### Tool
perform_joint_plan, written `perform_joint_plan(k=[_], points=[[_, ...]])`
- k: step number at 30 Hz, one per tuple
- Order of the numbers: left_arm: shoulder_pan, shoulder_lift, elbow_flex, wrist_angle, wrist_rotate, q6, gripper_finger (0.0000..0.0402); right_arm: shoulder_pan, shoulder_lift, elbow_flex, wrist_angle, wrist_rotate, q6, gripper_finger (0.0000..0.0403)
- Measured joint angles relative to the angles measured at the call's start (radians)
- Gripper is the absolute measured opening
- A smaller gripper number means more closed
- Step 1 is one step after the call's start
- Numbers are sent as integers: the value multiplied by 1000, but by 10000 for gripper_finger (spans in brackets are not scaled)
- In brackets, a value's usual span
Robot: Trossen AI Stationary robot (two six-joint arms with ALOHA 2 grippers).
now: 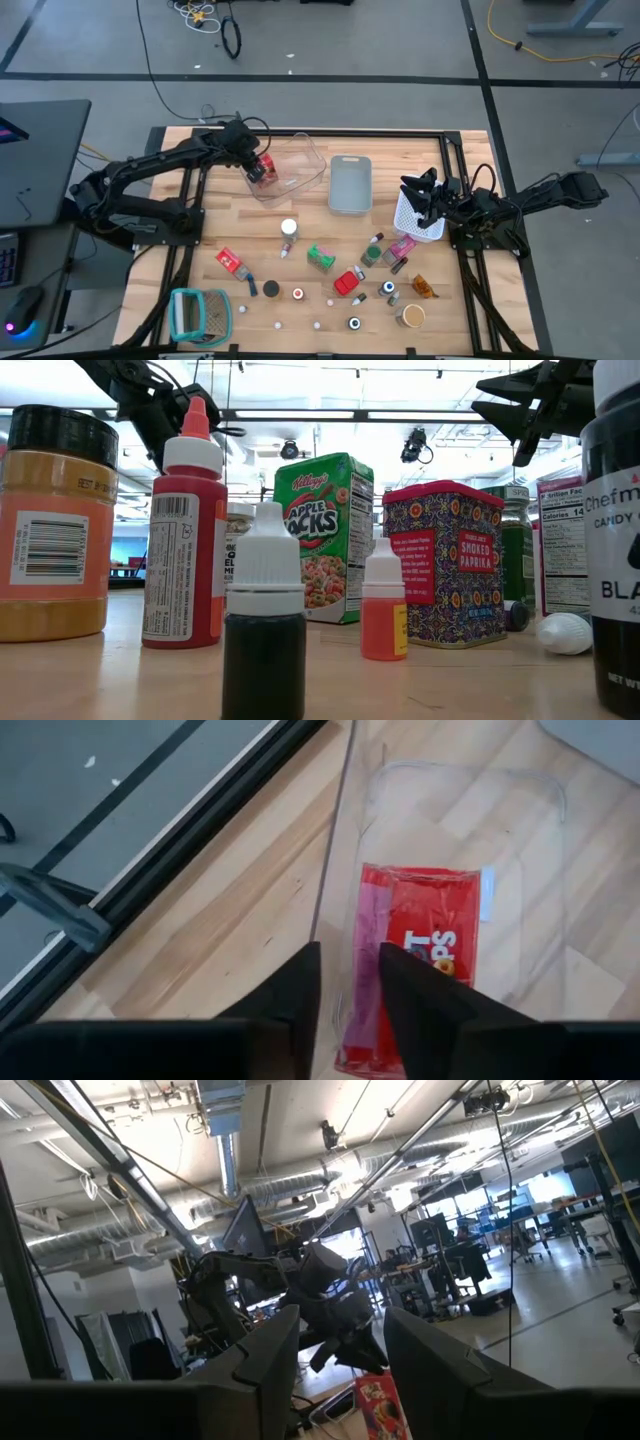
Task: Pick & Place Kitchen Items
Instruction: Put the right red cereal box into the transparent bin, then put the purple cereal box into the transparent bin
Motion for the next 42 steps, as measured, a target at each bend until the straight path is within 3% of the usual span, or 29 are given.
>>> perform_joint_plan(k=[6,17,26,31,36,42], points=[[-2,0,0,15,12,5,170,0,0,0,0,-5,0,160],[-84,-77,47,24,-97,61,192,4,22,81,-33,-225,10,160],[-172,-237,57,23,-21,-24,189,40,293,363,-189,-278,-6,160],[-236,-290,39,25,116,-25,189,44,466,533,-325,-372,55,160],[-299,-302,34,32,142,-24,189,51,574,684,-536,-425,98,160],[-348,-302,34,45,142,7,189,79,592,880,-960,-431,-89,160]])
